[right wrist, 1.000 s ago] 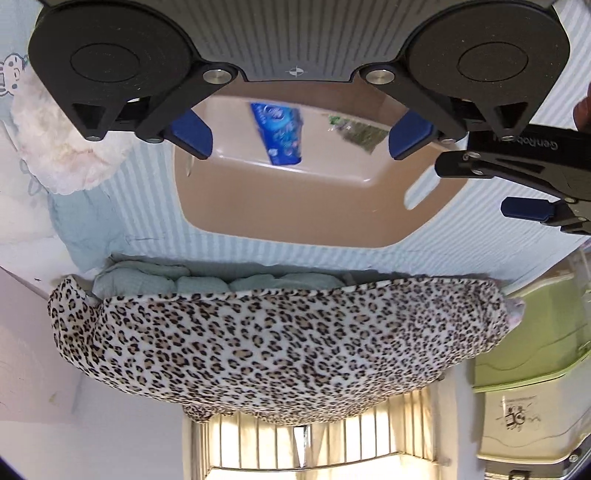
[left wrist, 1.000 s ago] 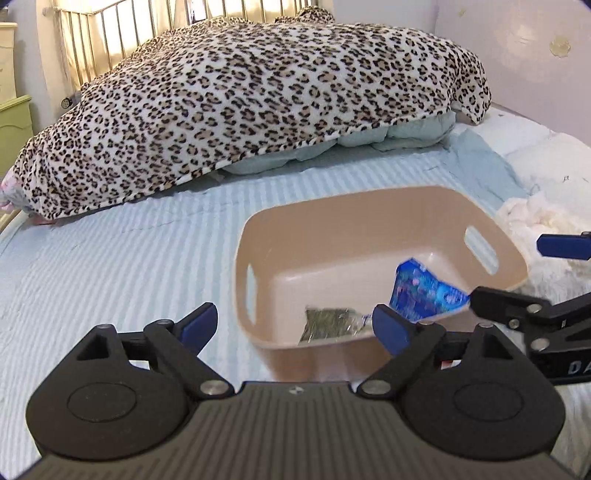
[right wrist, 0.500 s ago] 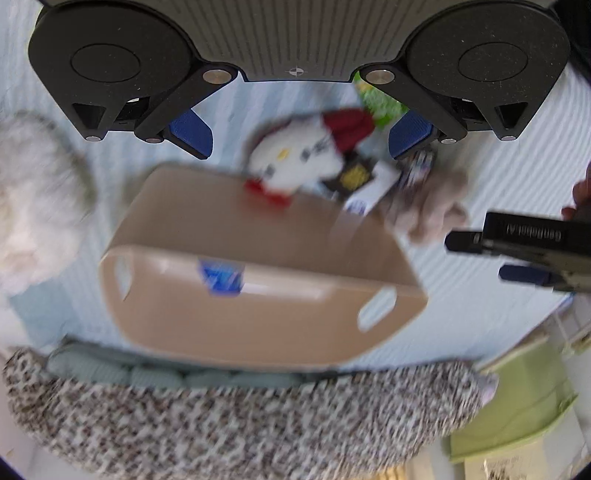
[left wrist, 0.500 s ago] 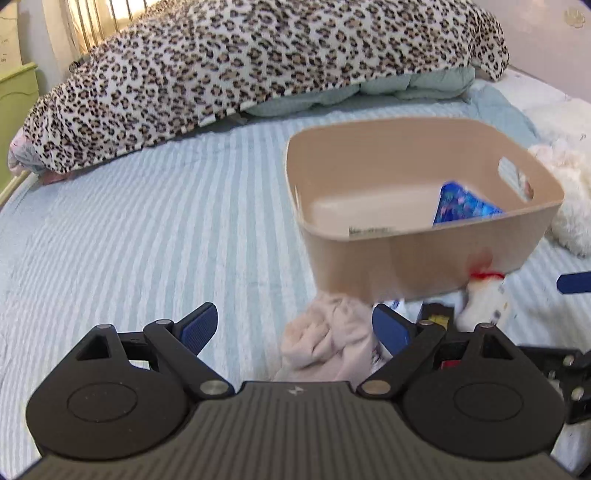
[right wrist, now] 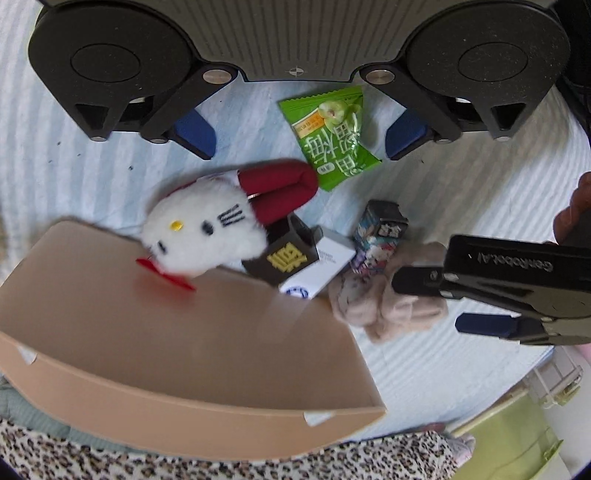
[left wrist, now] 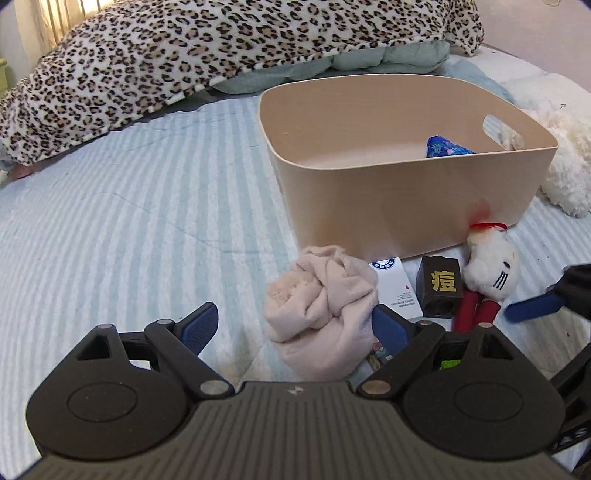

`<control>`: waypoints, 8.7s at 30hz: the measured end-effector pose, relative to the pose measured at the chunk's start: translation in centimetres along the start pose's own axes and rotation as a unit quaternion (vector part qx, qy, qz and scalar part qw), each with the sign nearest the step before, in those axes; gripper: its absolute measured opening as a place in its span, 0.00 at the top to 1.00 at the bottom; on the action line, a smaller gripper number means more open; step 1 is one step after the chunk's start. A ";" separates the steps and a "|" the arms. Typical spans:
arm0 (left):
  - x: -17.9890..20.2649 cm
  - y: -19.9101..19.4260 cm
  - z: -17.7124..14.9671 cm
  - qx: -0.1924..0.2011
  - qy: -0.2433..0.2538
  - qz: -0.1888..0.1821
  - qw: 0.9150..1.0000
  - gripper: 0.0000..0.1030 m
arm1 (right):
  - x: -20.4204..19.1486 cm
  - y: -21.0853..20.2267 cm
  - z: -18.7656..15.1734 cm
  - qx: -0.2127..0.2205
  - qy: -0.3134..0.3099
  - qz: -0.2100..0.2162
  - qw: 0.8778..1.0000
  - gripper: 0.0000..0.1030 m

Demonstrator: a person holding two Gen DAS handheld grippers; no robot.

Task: Organize objects
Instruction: 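Grasp the green candy packet with the right tool while the left tool grasps the beige cloth, then carry both items over the basket and open both tools to release them, then grasp the Hello Kitty plush with the right tool while the left tool grasps the printed box, then lift both items into the basket and open both tools, then grasp the black gold-lettered box with the right tool while the left tool grasps the white box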

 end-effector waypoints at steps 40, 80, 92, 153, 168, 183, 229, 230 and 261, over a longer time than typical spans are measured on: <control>1.9 -10.3 4.8 0.120 -0.027 -0.013 0.992 0.83 | 2.9 -12.2 4.1 0.197 0.027 0.009 0.980 0.84; 5.9 -3.2 9.9 0.106 -0.050 0.028 0.993 0.21 | 9.8 -10.4 6.3 0.235 0.095 -0.106 0.962 0.11; 4.0 -4.6 5.3 0.057 -0.022 0.039 0.997 0.16 | 7.0 -9.2 4.2 0.184 0.065 -0.087 0.977 0.00; 5.8 -8.1 8.8 0.133 -0.032 0.033 0.990 0.76 | 8.2 -14.4 4.9 0.284 0.114 -0.058 0.950 0.42; 8.6 1.1 12.4 0.127 -0.036 0.051 0.990 0.76 | 10.8 -10.3 7.9 0.286 0.120 -0.149 0.939 0.42; 8.7 3.9 11.4 0.085 -0.036 0.048 0.995 0.33 | 10.9 -6.9 7.5 0.239 0.096 -0.173 0.951 0.29; 3.8 3.6 3.2 -0.040 0.027 0.048 0.998 0.21 | 4.6 -1.4 4.2 0.085 0.051 -0.053 0.994 0.02; 3.6 3.6 3.1 -0.038 0.023 0.051 0.998 0.21 | 4.5 -1.1 4.2 0.086 0.051 -0.053 0.994 0.02; 1.1 4.5 3.1 -0.046 -0.049 0.055 0.996 0.21 | 3.9 2.4 4.2 0.070 0.106 -0.023 0.992 0.00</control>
Point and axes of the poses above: each gripper's, at about its wrist camera, not at the fingertips, and y roughly the way its jaws point, x to its right, z to its top, the point moved 1 cm from there along y, roughly the way its jaws point, and after that the axes turned 2 degrees about -z, right-handed, at the moved point
